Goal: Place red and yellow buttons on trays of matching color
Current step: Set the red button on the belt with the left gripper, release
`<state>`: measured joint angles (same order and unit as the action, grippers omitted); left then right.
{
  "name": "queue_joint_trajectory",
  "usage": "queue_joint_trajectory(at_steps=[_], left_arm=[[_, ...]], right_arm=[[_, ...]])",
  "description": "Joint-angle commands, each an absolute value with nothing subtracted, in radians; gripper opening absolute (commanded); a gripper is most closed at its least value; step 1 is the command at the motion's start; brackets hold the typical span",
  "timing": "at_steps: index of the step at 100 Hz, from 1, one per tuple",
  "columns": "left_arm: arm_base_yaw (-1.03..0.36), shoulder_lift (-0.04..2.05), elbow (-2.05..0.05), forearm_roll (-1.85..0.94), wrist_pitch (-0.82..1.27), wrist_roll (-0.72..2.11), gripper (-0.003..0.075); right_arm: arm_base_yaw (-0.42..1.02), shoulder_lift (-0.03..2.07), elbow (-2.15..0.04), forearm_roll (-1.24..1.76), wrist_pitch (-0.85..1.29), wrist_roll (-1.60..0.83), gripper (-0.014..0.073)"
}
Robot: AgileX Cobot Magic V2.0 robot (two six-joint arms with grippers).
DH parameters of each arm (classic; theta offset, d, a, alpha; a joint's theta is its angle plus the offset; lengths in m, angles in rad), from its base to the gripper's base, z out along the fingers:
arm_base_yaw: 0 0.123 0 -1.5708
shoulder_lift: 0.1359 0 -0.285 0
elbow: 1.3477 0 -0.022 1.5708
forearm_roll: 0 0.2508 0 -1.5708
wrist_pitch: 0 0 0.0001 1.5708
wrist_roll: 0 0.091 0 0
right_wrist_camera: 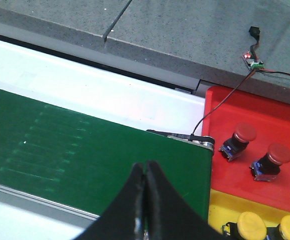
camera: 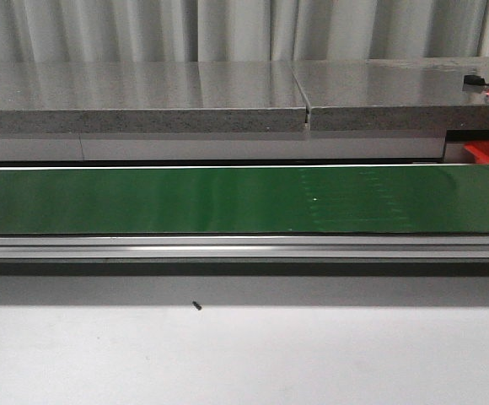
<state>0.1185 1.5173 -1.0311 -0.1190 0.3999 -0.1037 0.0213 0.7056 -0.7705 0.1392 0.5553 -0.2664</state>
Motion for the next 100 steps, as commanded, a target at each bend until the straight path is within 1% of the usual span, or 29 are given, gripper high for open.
queue_joint_trajectory(at_steps=[1, 12, 27, 52, 60, 72, 100], left_arm=[[0.114, 1.455, -1.089, -0.125, 0.357, -0.102, 0.0659], [0.128, 1.452, -1.140, -0.116, 0.388, -0.102, 0.0659], [0.186, 1.452, -1.200, -0.107, 0.402, -0.102, 0.0659], [0.358, 1.472, -1.282, -0.078, 0.396, -0.102, 0.0659], [0.406, 1.501, -1.311, -0.078, 0.396, -0.085, 0.0659], [0.442, 1.560, -1.359, -0.067, 0.402, -0.074, 0.0659], [0.463, 1.761, -1.514, -0.037, 0.406, -0.074, 0.0659]], right_arm=[[0.023, 0.703, -0.795, 0.135, 0.489, -0.273, -0.0068], [0.023, 0.703, -0.795, 0.135, 0.489, -0.273, -0.0068], [0.023, 0.703, -0.795, 0.135, 0.489, -0.273, -0.0068], [0.023, 0.703, -0.795, 0.135, 0.489, -0.273, -0.0068], [0.023, 0.703, -0.795, 0.135, 0.489, -0.273, -0.0068], [0.023, 0.703, -0.795, 0.135, 0.489, -0.273, -0.0068], [0.023, 0.703, -0.795, 0.135, 0.489, -0.273, -0.0068]])
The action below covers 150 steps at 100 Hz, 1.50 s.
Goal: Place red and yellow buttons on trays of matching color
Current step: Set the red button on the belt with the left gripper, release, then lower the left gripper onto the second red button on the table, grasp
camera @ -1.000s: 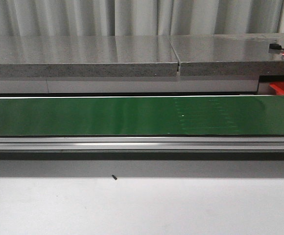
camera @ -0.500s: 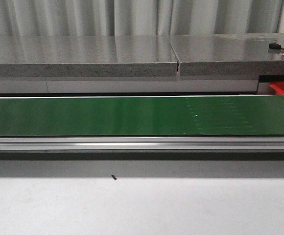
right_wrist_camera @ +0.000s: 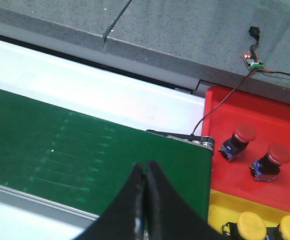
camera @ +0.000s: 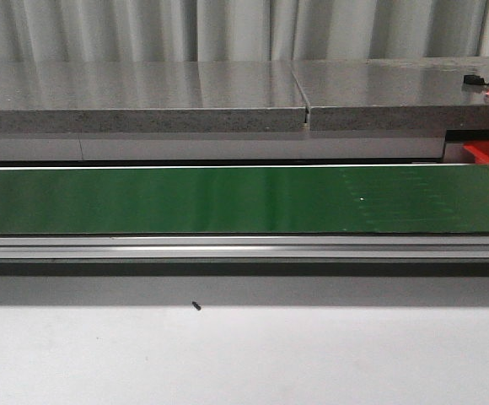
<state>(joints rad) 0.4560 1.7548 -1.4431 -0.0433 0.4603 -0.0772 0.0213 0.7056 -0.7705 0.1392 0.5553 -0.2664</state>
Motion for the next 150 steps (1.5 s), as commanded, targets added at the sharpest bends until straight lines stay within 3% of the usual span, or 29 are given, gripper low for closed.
queue_joint_trajectory(at_steps=[1, 59, 150], left_arm=[[0.463, 1.766, -1.523, -0.037, 0.406, -0.074, 0.0659], [0.463, 2.078, -1.818, 0.000, 0.479, -0.074, 0.0659], [0.463, 2.233, -1.877, 0.008, 0.455, -0.077, 0.0656]], right_arm=[[0.023, 0.703, -0.795, 0.135, 0.489, -0.273, -0.0068], [0.023, 0.703, -0.795, 0.135, 0.489, -0.273, -0.0068], [0.023, 0.703, -0.795, 0.135, 0.490, -0.273, -0.0068]])
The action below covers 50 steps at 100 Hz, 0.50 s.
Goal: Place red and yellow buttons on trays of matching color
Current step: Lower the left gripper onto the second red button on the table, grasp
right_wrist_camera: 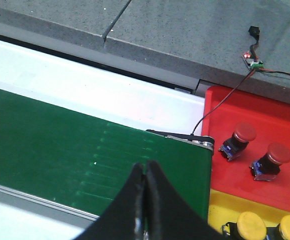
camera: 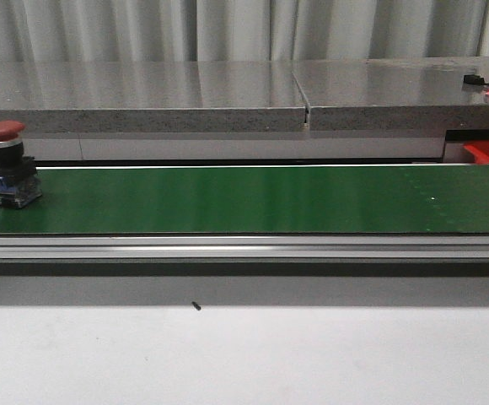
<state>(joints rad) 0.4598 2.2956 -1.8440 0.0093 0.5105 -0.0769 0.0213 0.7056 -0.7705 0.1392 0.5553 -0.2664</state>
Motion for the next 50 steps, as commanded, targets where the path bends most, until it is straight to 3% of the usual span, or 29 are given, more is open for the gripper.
queue_joint_trajectory(at_steps=[1, 18, 37, 50], left_arm=[[0.463, 2.233, -1.877, 0.008, 0.455, -0.077, 0.0654], [0.463, 2.233, -1.877, 0.008, 0.452, -0.077, 0.0521], [0.463, 2.233, -1.877, 0.008, 0.448, -0.077, 0.0224], [0.463, 2.231, -1.887, 0.010, 0.468, -0.077, 0.0075]], right_arm=[[0.023, 0.703, -0.795, 0.135, 0.490, -0.273, -0.0068], [0.023, 0.703, -0.795, 0.135, 0.490, -0.273, -0.0068], [0.023, 0.703, -0.795, 0.135, 0.490, -0.273, -0.0068], [0.023, 0.703, -0.795, 0.135, 0.490, -0.273, -0.0068]])
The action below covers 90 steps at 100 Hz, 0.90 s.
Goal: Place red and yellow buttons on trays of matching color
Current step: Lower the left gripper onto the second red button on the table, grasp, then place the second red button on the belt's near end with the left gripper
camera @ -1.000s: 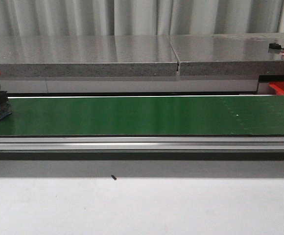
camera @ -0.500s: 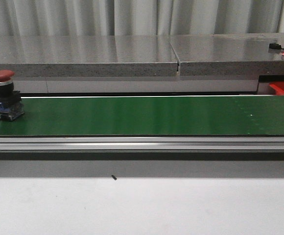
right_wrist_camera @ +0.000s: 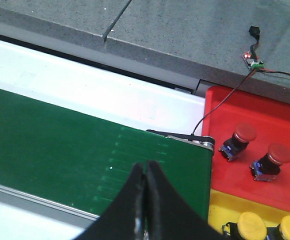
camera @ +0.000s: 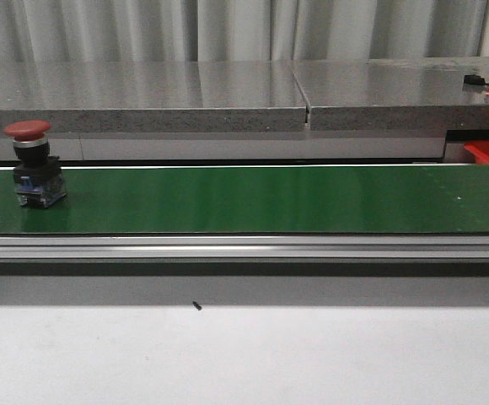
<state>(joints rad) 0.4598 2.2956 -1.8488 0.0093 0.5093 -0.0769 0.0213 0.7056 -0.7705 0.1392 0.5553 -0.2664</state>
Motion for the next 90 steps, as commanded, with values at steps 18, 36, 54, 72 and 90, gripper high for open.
queue_joint_trajectory(at_steps=[18, 36, 54, 72, 90], left_arm=[[0.463, 2.176, -1.887, 0.000, 0.491, -0.079, 0.0017], [0.463, 2.077, -1.887, -0.047, 0.569, -0.079, 0.0017], [0.435, 1.963, -1.886, -0.063, 0.669, -0.077, 0.0017], [0.371, 1.846, -1.822, -0.063, 0.711, -0.055, 0.0017], [0.307, 1.696, -1.669, -0.061, 0.710, -0.047, 0.0017]], right_arm=[[0.023, 0.703, -0.795, 0.135, 0.490, -0.273, -0.0068], [0.023, 0.703, -0.795, 0.135, 0.490, -0.273, -0.0068], [0.023, 0.703, -0.795, 0.135, 0.490, -0.273, -0.0068], [0.023, 0.703, -0.795, 0.135, 0.490, -0.273, -0.0068], [0.023, 0.703, -0.795, 0.135, 0.490, -0.273, -0.0068]])
